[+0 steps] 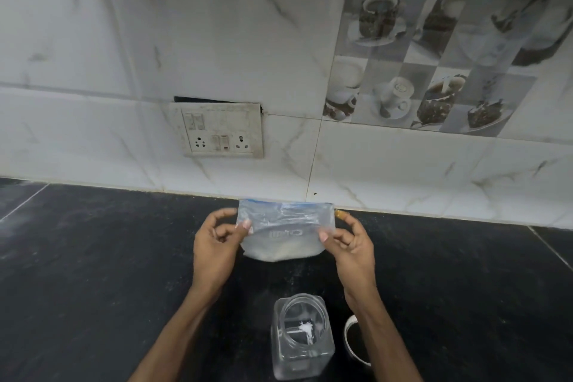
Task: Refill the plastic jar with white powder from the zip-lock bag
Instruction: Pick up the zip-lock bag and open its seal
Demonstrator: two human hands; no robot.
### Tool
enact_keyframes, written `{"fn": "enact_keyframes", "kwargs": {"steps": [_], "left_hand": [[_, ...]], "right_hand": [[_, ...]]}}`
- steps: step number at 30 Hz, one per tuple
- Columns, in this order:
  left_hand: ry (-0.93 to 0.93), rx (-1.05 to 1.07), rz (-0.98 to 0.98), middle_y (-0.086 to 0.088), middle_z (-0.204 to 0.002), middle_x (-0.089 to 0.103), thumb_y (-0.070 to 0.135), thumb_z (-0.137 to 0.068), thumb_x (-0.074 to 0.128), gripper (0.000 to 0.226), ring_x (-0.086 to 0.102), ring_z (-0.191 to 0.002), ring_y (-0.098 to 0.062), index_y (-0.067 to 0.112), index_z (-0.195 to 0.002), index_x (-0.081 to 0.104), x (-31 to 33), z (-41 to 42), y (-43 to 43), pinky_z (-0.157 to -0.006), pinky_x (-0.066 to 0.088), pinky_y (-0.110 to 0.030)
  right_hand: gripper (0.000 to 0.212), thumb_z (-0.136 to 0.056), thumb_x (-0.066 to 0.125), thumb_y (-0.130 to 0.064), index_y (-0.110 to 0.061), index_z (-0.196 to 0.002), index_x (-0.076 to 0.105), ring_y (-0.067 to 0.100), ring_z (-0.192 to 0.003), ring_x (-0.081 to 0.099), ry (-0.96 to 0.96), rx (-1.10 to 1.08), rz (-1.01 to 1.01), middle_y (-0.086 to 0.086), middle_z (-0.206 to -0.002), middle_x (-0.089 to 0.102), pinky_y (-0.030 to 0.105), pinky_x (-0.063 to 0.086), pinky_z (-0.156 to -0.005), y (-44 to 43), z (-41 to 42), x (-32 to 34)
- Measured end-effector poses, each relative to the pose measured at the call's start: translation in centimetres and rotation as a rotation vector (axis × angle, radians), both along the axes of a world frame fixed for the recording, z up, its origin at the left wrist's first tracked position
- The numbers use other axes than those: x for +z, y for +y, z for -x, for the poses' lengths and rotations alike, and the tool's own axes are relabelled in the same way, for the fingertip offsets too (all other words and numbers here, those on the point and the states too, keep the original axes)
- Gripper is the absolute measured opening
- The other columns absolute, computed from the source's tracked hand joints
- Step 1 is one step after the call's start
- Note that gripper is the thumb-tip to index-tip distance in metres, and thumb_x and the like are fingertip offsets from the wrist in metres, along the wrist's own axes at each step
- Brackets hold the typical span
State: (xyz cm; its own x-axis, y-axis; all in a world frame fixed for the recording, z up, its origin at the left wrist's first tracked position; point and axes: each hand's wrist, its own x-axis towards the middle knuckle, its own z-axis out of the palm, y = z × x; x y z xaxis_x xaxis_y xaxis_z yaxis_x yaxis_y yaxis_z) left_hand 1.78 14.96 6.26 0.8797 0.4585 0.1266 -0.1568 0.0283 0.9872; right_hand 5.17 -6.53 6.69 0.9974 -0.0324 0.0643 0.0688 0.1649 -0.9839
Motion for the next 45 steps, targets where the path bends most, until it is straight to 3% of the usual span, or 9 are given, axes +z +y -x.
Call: {"fn": "enact_keyframes", "kwargs": {"steps": [3,6,10,16,20,24,28,32,45], "left_hand": [[-0.035,-0.026,-0.063,0.001,-0.067,0.075,0.021,-0.084,0.073,0.012,0.067,-0.064,0.001,0.023,-0.096,0.072,3.0,-0.2,0.1,-0.073,0.052,-0.021],[-0.082,-0.031,-0.116,0.008,-0.073,0.077,0.022,-0.081,0.075,0.003,0.065,-0.069,-0.007,0.024,-0.083,0.077,5.5,-0.3,0.1,-0.070,0.052,-0.017],[-0.141,-0.027,-0.186,-0.001,-0.082,0.078,0.028,-0.078,0.078,0.010,0.049,-0.059,-0.019,0.021,-0.085,0.079,7.4,0.1,-0.6,-0.063,0.047,-0.027],[-0.193,0.023,-0.327,0.017,-0.079,0.075,0.029,-0.076,0.079,0.004,0.051,-0.056,-0.006,0.032,-0.078,0.076,9.5,1.5,-1.3,-0.061,0.047,-0.020],[-0.252,0.054,-0.458,0.023,-0.085,0.073,0.028,-0.077,0.079,0.017,0.063,-0.075,-0.008,0.042,-0.072,0.070,11.0,2.4,-1.4,-0.068,0.048,-0.022],[-0.278,0.065,-0.475,0.030,-0.077,0.072,0.029,-0.076,0.079,0.017,0.067,-0.078,-0.008,0.044,-0.075,0.071,11.9,2.8,-1.5,-0.071,0.050,-0.023],[-0.308,0.045,-0.464,0.014,-0.079,0.077,0.030,-0.076,0.079,0.009,0.069,-0.079,-0.011,0.029,-0.085,0.078,12.5,3.1,-1.8,-0.070,0.052,-0.026],[-0.361,0.002,-0.421,0.017,-0.083,0.077,0.028,-0.078,0.075,0.011,0.071,-0.080,-0.005,0.034,-0.087,0.076,13.0,3.6,-2.1,-0.065,0.057,-0.023],[-0.506,0.046,-0.458,0.002,-0.076,0.073,0.031,-0.085,0.068,0.008,0.066,-0.056,-0.026,0.031,-0.091,0.073,13.6,4.2,-2.2,-0.047,0.055,-0.047]], "right_hand": [[0.054,-0.083,0.071,0.004,-0.017,-0.128,0.052,0.016,-0.093,0.073,-0.048,0.008,-0.017,0.006,-0.091,0.078,0.025,0.055,-0.081,-0.4,0.5,1.9],[0.057,-0.081,0.071,0.007,-0.017,-0.130,0.052,0.019,-0.093,0.073,-0.072,0.034,-0.071,0.009,-0.092,0.077,0.034,0.054,-0.087,-0.9,1.2,3.4],[0.051,-0.081,0.071,0.008,-0.019,-0.122,0.056,0.017,-0.086,0.072,-0.106,0.052,-0.095,0.007,-0.088,0.076,0.031,0.052,-0.085,-1.3,2.2,5.2],[0.029,-0.080,0.078,-0.006,-0.020,-0.102,0.067,0.014,-0.089,0.072,-0.287,0.144,0.272,-0.003,-0.104,0.073,0.033,0.058,-0.082,-0.5,3.6,9.4],[0.026,-0.077,0.082,-0.018,-0.029,-0.097,0.070,0.002,-0.102,0.066,-0.482,0.145,0.544,-0.014,-0.112,0.069,0.022,0.050,-0.091,1.8,3.6,12.3],[0.028,-0.079,0.081,-0.022,-0.024,-0.104,0.068,-0.003,-0.094,0.064,-0.583,0.106,0.629,-0.016,-0.106,0.067,0.004,0.047,-0.081,3.4,3.6,14.4],[0.015,-0.080,0.079,-0.016,-0.018,-0.094,0.072,0.002,-0.089,0.067,-0.662,0.053,0.581,-0.014,-0.091,0.071,0.012,0.051,-0.079,4.1,3.7,14.8],[0.008,-0.081,0.077,-0.006,-0.012,-0.086,0.075,0.006,-0.081,0.069,-0.673,0.030,0.506,-0.008,-0.083,0.073,0.019,0.056,-0.075,4.3,3.9,14.8],[0.006,-0.085,0.073,-0.006,-0.007,-0.090,0.071,0.011,-0.070,0.072,-0.729,0.107,0.368,0.000,-0.080,0.074,0.022,0.058,-0.069,4.5,4.7,14.5]]}}
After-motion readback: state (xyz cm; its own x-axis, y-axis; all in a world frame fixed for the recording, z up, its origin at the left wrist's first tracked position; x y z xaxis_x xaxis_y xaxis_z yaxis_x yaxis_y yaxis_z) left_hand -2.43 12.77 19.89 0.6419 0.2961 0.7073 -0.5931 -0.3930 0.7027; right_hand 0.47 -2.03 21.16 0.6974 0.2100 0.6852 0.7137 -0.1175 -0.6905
